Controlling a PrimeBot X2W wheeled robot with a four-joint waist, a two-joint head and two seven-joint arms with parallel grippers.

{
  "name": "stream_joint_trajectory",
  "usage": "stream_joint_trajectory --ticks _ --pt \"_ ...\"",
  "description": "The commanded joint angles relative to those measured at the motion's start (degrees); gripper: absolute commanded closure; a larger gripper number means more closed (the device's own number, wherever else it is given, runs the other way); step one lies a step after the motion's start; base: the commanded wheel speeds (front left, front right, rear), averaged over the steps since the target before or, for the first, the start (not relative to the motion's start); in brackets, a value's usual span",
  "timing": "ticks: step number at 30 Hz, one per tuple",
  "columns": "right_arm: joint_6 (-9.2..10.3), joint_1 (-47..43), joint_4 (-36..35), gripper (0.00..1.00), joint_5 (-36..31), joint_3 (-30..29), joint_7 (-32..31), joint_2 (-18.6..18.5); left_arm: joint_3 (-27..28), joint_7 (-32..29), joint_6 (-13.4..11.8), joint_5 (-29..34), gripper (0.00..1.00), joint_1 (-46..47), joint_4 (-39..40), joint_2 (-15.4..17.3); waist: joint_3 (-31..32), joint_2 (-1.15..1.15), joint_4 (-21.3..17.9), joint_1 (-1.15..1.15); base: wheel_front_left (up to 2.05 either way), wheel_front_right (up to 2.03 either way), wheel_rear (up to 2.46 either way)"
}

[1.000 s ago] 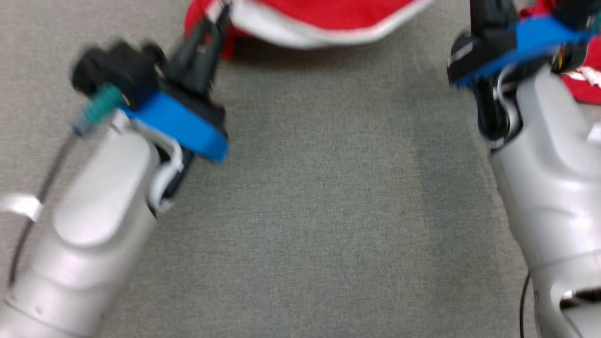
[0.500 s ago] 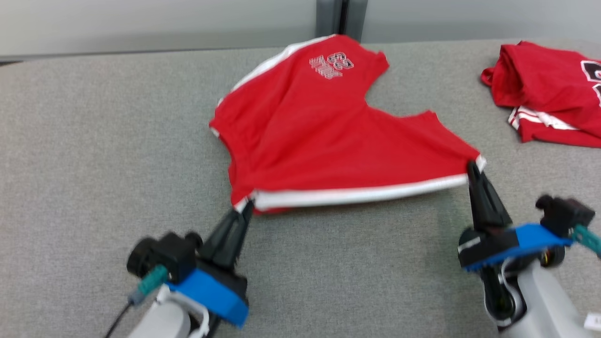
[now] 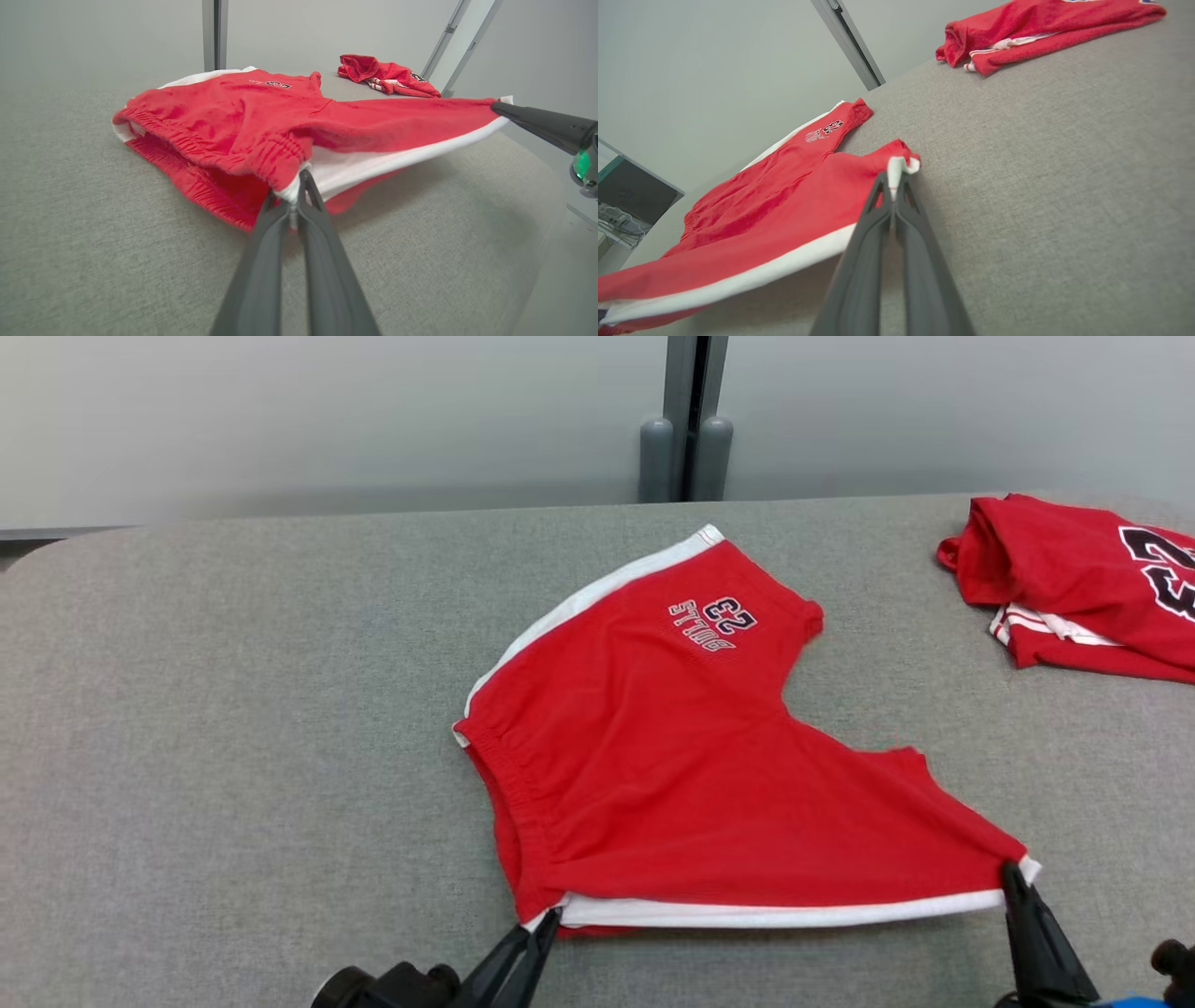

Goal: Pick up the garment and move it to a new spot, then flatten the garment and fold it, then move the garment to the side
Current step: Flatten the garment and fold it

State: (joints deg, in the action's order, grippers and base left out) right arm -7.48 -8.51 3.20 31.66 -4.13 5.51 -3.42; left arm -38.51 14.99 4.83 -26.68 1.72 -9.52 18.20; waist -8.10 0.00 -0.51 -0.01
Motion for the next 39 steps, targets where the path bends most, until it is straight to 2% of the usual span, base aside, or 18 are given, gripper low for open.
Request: stream_joint_trajectory --ticks 1,11,20,27,39 --pt "-0.03 -1.62 -1.79 1.0 -0.15 -1.35 -0.99 0.26 -0.29 0.25 -0.06 0.27 1.0 -0.32 0.2 0.16 0.13 0.0 0.31 0.01 0.0 0.0 0.0" --pt "-0.03 3.23 -4.71 1.0 -1.69 -2.68 -3.95 0.51 -1.56 0.06 0.45 1.44 1.0 3.18 0.24 -0.4 -0.49 0.0 1.11 0.01 0.0 0.0 0.0" --pt "-0.03 17.3 -2.09 1.0 -6.75 -2.21 -6.98 0.51 -0.79 0.03 1.17 1.77 1.0 10.53 -1.24 -1.25 -4.43 0.0 2.65 0.01 0.0 0.0 0.0" --pt "-0.03 31.33 5.14 1.0 -9.98 -0.81 -9.38 -0.96 1.62 0.17 1.49 1.31 1.0 16.54 -3.01 -1.7 -8.88 0.0 4.33 0.01 0.0 0.0 0.0" --pt "-0.03 54.21 23.59 1.0 -14.74 0.88 -9.63 -3.59 5.91 0.24 2.29 1.05 1.0 26.32 -7.42 -5.39 -16.68 0.0 8.11 0.01 0.0 0.0 0.0"
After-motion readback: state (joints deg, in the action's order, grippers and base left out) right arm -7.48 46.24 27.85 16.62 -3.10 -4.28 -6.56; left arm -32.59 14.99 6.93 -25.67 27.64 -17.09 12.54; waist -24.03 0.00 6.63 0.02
